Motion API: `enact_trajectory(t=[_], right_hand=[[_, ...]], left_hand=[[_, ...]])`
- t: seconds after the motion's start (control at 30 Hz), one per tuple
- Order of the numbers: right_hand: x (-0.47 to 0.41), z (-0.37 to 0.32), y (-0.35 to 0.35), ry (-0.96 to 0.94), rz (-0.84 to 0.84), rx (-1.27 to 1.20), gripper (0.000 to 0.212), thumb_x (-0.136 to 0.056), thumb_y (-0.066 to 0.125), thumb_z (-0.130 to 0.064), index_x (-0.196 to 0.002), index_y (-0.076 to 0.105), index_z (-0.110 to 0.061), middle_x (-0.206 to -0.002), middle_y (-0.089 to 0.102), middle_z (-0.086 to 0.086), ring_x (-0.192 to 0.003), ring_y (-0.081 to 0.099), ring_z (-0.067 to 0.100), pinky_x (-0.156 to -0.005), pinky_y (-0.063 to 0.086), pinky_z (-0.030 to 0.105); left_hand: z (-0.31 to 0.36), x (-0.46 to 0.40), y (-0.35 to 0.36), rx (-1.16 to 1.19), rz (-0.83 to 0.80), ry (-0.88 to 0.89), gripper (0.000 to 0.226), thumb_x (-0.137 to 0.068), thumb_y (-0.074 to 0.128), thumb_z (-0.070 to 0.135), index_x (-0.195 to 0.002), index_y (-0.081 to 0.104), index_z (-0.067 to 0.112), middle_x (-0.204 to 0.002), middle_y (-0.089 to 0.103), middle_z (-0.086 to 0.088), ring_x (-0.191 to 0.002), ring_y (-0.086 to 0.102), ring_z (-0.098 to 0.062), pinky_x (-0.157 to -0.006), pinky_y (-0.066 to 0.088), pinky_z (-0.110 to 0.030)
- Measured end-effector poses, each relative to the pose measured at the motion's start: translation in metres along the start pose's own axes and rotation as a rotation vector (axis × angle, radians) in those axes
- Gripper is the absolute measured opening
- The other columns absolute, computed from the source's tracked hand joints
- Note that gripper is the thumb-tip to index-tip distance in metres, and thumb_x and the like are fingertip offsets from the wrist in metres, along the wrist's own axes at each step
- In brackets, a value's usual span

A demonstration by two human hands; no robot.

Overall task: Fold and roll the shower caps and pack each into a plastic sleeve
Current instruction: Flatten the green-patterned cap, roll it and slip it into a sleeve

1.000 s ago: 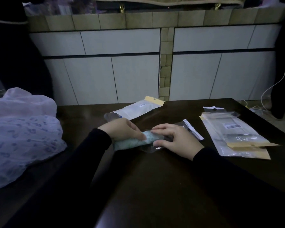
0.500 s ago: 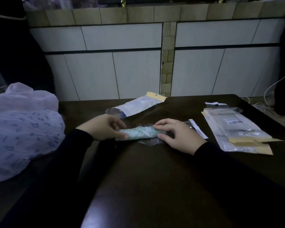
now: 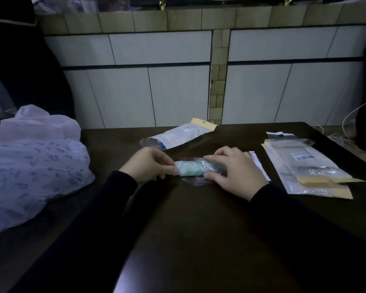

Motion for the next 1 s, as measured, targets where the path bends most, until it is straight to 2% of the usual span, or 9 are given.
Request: enact_trajectory(t=[0.07,0.23,0.33,0.37,0.43,0.53,0.67,1.0], right_hand=[[0.000,-0.003,0.003,0.001,-0.025,0.008,0.050,-0.090,0.053,-0.054,-0.137,0.045,-0.041,-0.129,0.046,-0.013,-0.119,0.040,0.010,-0.104,0.031,0.033],[0.000,-0.007,0.005,-0.016,-0.031,0.033,0.047,-0.091,0.049,-0.055,-0.136,0.046,-0.041,-0.130,0.048,-0.013,-0.120,0.039,0.010,-0.104,0.029,0.034],[-0.003,-0.005,0.003,0.013,-0.011,0.100,0.047,-0.092,0.047,-0.054,-0.137,0.045,-0.041,-0.133,0.048,-0.013,-0.124,0.037,0.013,-0.104,0.026,0.038],[-0.004,-0.003,0.002,0.021,0.005,0.122,0.046,-0.093,0.047,-0.053,-0.137,0.045,-0.041,-0.133,0.049,-0.013,-0.124,0.037,0.013,-0.104,0.025,0.038],[-0.010,0.001,-0.001,0.043,0.045,0.146,0.044,-0.094,0.048,-0.050,-0.136,0.047,-0.038,-0.133,0.052,-0.013,-0.122,0.038,0.014,-0.103,0.024,0.039],[-0.022,0.009,0.001,0.082,0.083,0.169,0.041,-0.095,0.048,-0.044,-0.135,0.050,-0.035,-0.134,0.054,-0.012,-0.122,0.041,0.016,-0.103,0.024,0.042],[-0.047,0.020,0.014,0.100,0.058,0.147,0.040,-0.096,0.050,-0.036,-0.136,0.050,-0.030,-0.137,0.052,-0.009,-0.124,0.041,0.018,-0.107,0.023,0.047],[-0.101,0.031,0.037,0.099,0.047,0.053,0.041,-0.098,0.047,-0.034,-0.139,0.047,-0.030,-0.140,0.051,-0.006,-0.122,0.040,0.021,-0.101,0.030,0.042]], left_hand=[[0.005,0.000,0.007,0.003,0.043,0.007,0.014,-0.073,0.082,0.037,-0.076,0.074,0.026,-0.061,0.068,0.009,-0.057,0.057,-0.002,-0.060,0.044,-0.018],[0.026,-0.001,0.030,0.007,0.013,0.132,0.008,-0.083,0.074,0.028,-0.082,0.071,0.035,-0.087,0.071,0.015,-0.081,0.064,0.000,-0.076,0.049,-0.015],[0.014,0.000,0.013,-0.096,0.107,0.130,0.008,-0.088,0.067,0.030,-0.094,0.072,0.034,-0.088,0.066,0.020,-0.080,0.060,0.004,-0.070,0.042,-0.008],[0.005,0.001,0.004,-0.159,0.187,0.112,0.013,-0.088,0.067,0.033,-0.100,0.072,0.032,-0.093,0.065,0.017,-0.084,0.059,0.002,-0.072,0.042,-0.010],[-0.013,0.003,-0.007,-0.296,0.343,0.062,0.027,-0.088,0.064,0.039,-0.111,0.069,0.027,-0.112,0.062,0.006,-0.102,0.057,-0.013,-0.087,0.044,-0.024],[-0.021,0.007,-0.006,-0.472,0.420,0.006,0.037,-0.090,0.056,0.047,-0.121,0.064,0.029,-0.132,0.054,0.004,-0.116,0.049,-0.023,-0.095,0.043,-0.036],[-0.024,0.006,-0.002,-0.533,0.413,-0.016,0.038,-0.093,0.047,0.051,-0.122,0.063,0.033,-0.135,0.055,0.008,-0.122,0.045,-0.021,-0.095,0.040,-0.037],[-0.023,0.007,0.000,-0.537,0.424,-0.012,0.040,-0.094,0.046,0.050,-0.125,0.061,0.030,-0.136,0.055,0.009,-0.124,0.043,-0.020,-0.097,0.037,-0.036]])
Point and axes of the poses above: each hand's wrist, its own x-axis away from the middle knuckle, its own y-axis out of the palm, z = x × y, the point moved 8 cm from there along -x, towards the middle knuckle
